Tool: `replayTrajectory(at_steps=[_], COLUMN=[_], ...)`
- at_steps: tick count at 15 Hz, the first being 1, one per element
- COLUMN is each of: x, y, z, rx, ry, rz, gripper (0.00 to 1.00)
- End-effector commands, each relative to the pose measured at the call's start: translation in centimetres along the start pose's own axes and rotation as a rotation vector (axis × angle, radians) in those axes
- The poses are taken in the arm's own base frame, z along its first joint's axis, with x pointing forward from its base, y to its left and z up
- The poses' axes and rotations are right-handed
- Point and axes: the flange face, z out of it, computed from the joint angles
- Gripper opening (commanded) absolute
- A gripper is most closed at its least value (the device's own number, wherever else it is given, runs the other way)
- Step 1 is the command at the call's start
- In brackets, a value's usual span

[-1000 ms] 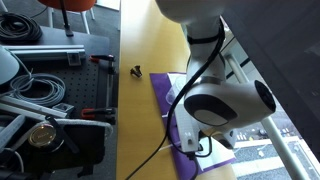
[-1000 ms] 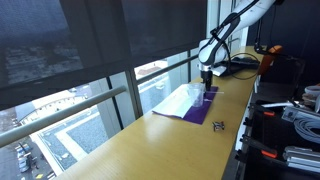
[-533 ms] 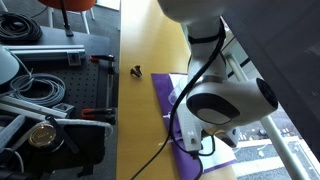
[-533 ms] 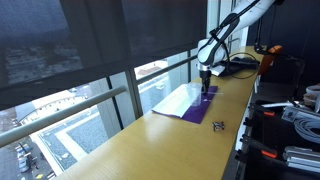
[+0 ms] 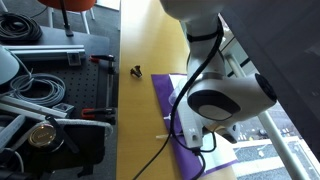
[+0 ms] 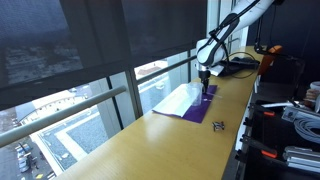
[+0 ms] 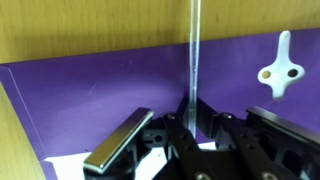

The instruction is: Put the straw in the cup

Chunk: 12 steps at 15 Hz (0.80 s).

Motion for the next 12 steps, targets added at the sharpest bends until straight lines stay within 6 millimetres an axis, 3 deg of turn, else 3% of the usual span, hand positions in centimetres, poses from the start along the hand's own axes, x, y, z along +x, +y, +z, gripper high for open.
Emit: replayTrajectory(at_steps=[1,8,12], x=[0.1,0.6,0.4], y=[-0.9,-3.0,-4.4], z=[-1.7,-6.5,-10.6], rx=[-0.028,-0.056,-0.076], ry=[0.033,0.093,0.156], rz=[-0.012,-0.021,-0.006], gripper=[0.02,0.02,0.02])
